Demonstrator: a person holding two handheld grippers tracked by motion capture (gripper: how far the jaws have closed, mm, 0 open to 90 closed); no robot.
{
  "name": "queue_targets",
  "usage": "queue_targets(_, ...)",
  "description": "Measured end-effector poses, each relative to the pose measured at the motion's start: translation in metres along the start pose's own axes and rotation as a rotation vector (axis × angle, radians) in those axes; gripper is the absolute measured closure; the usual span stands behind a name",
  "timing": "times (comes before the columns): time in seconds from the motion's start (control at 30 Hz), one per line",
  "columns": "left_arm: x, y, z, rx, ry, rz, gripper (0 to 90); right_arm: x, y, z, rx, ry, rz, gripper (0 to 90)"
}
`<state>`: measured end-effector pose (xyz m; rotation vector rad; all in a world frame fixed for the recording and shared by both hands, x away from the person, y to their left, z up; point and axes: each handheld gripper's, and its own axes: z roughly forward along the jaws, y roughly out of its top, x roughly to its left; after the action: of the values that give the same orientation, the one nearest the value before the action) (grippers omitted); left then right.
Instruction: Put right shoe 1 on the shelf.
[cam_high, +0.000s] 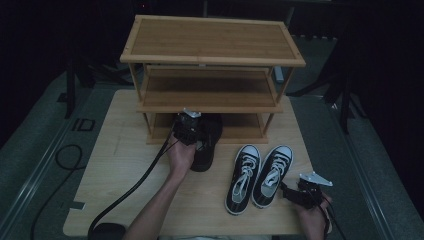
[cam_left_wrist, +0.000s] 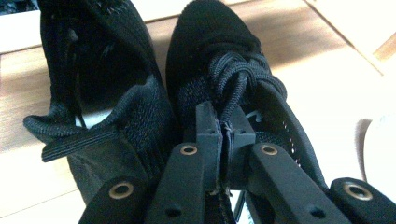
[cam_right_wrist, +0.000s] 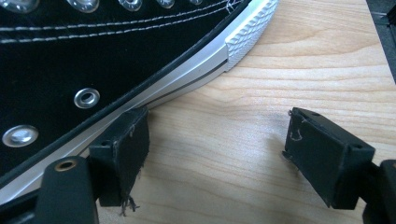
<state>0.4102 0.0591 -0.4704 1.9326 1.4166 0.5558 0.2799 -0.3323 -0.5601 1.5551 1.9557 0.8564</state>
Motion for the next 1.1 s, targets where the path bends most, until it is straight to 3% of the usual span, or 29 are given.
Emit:
queue_targets(0.2,0.001,-0.001,-0.002,0.007,-0.034,0.032,79.5,0.000,0.000,0.000,0.000,0.000,0.000,21.7)
queue_targets(0.33,0.002,-0.001,-0.008,-0.007,-0.079,0.052,71.6,0.000,0.000,0.000,0.000,0.000,0.000,21.7)
queue_targets(0.4,0.003,-0.001,-0.014,-0.013,-0.119,0.077,68.3,0.000,0.000,0.000,0.000,0.000,0.000,21.7)
queue_targets(0.53,0.006,-0.003,-0.022,-0.009,-0.155,0.126,64.1,0.000,0.000,0.000,0.000,0.000,0.000,21.7)
queue_targets(0.67,0.009,-0.005,-0.031,-0.007,-0.180,0.150,63.3,0.000,0.000,0.000,0.000,0.000,0.000,21.7)
queue_targets(0.73,0.012,-0.007,-0.043,-0.023,-0.216,0.165,62.4,0.000,0.000,0.000,0.000,0.000,0.000,21.7)
queue_targets(0.9,0.019,-0.012,-0.063,-0.051,-0.257,0.197,62.4,0.000,0.000,0.000,0.000,0.000,0.000,21.7)
queue_targets(1.03,0.026,-0.020,-0.074,-0.053,-0.253,0.219,69.0,0.000,0.000,0.000,0.000,0.000,0.000,21.7)
queue_targets(1.1,0.029,-0.026,-0.078,-0.050,-0.244,0.226,76.3,0.000,0.000,0.000,0.000,0.000,0.000,21.7)
